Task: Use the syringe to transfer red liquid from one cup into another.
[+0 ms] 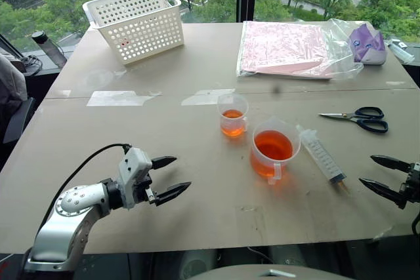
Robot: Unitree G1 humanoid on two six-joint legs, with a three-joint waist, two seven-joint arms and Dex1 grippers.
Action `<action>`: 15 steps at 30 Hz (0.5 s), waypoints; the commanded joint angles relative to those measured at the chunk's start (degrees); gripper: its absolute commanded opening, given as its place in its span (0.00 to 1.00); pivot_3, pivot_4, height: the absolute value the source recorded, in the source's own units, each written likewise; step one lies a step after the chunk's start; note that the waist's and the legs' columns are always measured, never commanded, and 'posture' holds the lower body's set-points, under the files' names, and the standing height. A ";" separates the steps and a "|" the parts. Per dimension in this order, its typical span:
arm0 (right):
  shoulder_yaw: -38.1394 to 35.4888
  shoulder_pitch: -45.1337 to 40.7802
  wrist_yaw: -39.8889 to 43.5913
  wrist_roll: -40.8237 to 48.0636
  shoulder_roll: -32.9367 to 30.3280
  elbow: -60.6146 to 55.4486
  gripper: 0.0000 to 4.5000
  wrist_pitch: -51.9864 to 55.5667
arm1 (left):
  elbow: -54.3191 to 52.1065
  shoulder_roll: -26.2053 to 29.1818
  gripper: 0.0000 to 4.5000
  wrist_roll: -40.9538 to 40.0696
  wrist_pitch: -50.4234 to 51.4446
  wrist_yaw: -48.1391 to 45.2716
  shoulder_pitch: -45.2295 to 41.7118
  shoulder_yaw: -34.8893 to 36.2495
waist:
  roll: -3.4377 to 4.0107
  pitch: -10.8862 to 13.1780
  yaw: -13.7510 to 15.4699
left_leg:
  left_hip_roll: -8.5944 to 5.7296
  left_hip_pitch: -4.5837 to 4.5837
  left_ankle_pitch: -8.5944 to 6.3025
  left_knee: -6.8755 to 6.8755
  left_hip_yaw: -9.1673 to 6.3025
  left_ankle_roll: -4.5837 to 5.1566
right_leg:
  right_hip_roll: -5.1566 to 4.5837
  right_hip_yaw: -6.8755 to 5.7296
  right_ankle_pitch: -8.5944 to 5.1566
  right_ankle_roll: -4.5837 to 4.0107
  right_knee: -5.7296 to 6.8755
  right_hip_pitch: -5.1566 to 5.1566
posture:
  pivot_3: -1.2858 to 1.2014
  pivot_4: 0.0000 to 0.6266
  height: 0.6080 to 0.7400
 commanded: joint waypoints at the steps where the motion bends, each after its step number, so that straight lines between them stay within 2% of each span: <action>1: -1.73 0.06 1.74 1.30 -1.52 -0.25 1.00 -0.35 | 0.02 0.36 1.00 0.18 -1.35 -0.54 -0.33 0.37 | 0.00 0.00 0.00 | 0.00 0.00 0.00 0.00 0.00 0.00 | 0.00 0.00 0.00 0.00 0.00 0.00 | 0.52 0.24 1.00; 15: -1.79 0.66 1.58 1.87 -2.25 -0.59 1.00 0.15 | 1.38 0.28 1.00 0.13 -1.89 -1.16 -0.79 0.41 | 0.02 0.01 0.00 | 0.00 -0.02 0.00 -0.03 0.00 0.00 | 0.00 -0.01 0.00 0.00 -0.06 -0.01 | 0.52 0.24 1.00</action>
